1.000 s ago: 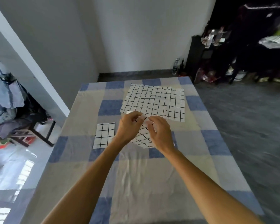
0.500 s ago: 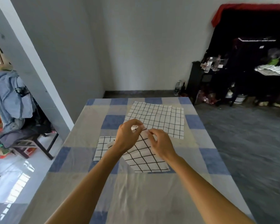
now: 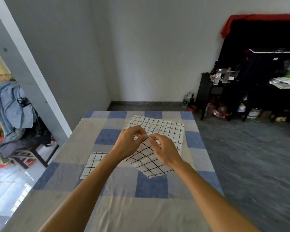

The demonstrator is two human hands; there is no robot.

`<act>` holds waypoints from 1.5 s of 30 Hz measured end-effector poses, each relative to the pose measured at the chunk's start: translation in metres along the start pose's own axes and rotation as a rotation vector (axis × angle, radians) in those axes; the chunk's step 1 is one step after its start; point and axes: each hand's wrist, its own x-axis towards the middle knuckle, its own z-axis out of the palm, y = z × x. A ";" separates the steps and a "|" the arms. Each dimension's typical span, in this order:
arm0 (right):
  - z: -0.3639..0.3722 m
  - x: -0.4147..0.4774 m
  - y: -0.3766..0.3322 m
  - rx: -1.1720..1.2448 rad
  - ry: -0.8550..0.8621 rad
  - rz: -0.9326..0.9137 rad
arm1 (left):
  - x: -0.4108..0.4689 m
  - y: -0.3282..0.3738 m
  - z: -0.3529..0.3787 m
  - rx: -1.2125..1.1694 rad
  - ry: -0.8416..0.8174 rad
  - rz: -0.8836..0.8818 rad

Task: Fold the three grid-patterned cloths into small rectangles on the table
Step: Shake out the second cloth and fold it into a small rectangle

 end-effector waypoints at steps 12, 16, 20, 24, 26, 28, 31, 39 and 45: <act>-0.041 0.039 0.013 0.271 0.114 0.029 | 0.012 -0.007 0.010 0.208 -0.032 -0.141; -0.048 0.048 0.017 0.379 0.210 0.134 | 0.010 -0.022 -0.001 0.122 0.039 -0.201; -0.049 0.054 0.021 0.394 0.259 0.179 | 0.016 -0.031 -0.011 -0.023 0.126 -0.190; -0.044 0.058 0.014 0.429 0.286 0.260 | 0.022 -0.031 -0.014 -0.081 0.154 -0.169; -0.040 0.058 0.007 0.341 0.313 0.238 | 0.026 -0.033 -0.016 -0.113 0.157 -0.145; -0.034 0.057 -0.001 0.101 0.400 0.086 | 0.030 -0.037 -0.018 -0.118 0.159 -0.119; -0.020 0.062 -0.015 -0.186 0.371 -0.202 | 0.035 -0.038 -0.022 -0.110 0.174 -0.079; 0.016 0.080 -0.045 -0.229 0.176 -0.244 | 0.044 -0.048 -0.030 -0.135 0.141 -0.030; 0.018 0.089 -0.045 -0.109 0.163 -0.158 | 0.046 -0.051 -0.035 -0.191 0.151 -0.042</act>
